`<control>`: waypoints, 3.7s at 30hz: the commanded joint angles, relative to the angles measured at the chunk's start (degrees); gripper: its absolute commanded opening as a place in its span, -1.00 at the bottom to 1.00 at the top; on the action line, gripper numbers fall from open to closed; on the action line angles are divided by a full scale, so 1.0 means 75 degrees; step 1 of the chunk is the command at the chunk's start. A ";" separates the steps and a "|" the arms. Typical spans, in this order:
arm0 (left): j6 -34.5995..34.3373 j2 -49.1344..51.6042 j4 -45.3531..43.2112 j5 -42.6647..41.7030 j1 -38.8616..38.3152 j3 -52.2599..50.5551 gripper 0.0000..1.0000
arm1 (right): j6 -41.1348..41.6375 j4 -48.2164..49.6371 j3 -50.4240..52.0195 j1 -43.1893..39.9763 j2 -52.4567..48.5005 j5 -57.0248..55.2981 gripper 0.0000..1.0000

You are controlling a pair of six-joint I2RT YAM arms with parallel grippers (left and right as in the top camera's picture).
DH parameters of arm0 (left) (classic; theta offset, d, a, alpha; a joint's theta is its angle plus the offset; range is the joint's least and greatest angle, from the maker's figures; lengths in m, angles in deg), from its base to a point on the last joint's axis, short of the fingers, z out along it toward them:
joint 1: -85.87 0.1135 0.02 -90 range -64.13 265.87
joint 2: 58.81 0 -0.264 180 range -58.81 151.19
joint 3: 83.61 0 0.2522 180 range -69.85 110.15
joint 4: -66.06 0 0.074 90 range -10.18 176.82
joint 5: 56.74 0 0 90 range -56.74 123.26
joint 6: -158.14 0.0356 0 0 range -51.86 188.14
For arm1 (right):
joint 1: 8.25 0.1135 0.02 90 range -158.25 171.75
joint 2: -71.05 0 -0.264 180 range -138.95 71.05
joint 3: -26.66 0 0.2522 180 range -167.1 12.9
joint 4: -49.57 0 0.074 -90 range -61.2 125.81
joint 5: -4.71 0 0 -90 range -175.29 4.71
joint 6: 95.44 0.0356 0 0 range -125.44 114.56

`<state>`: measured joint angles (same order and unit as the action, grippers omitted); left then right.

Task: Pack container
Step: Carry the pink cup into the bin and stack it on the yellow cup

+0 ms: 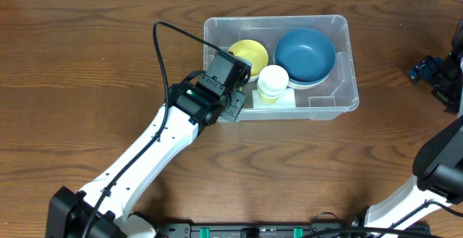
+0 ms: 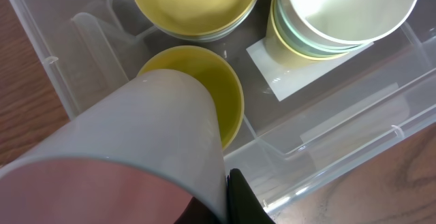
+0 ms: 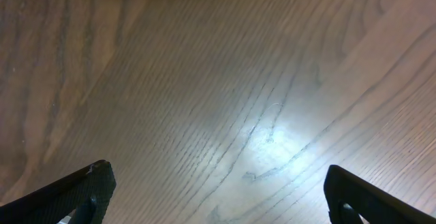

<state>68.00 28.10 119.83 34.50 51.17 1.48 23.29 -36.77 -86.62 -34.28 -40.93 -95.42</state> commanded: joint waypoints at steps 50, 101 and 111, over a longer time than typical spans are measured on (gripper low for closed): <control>0.0050 -0.0012 0.2011 0.0618 0.0070 0.3439 -0.88 | 0.0137 -0.0006 0.0029 0.0006 0.0041 -0.0105 0.99; 0.0332 0.2244 0.3506 -0.0204 -0.0058 0.3940 -0.88 | 0.0137 -0.0006 0.0029 0.0006 0.0041 -0.0105 0.98; 0.0329 0.2247 0.3287 -0.0312 -0.0073 0.3803 -0.88 | 0.0137 -0.0006 0.0029 0.0006 0.0041 -0.0105 0.99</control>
<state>69.90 44.69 144.86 32.53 50.56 30.07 23.29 -36.77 -86.62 -34.28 -40.93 -95.42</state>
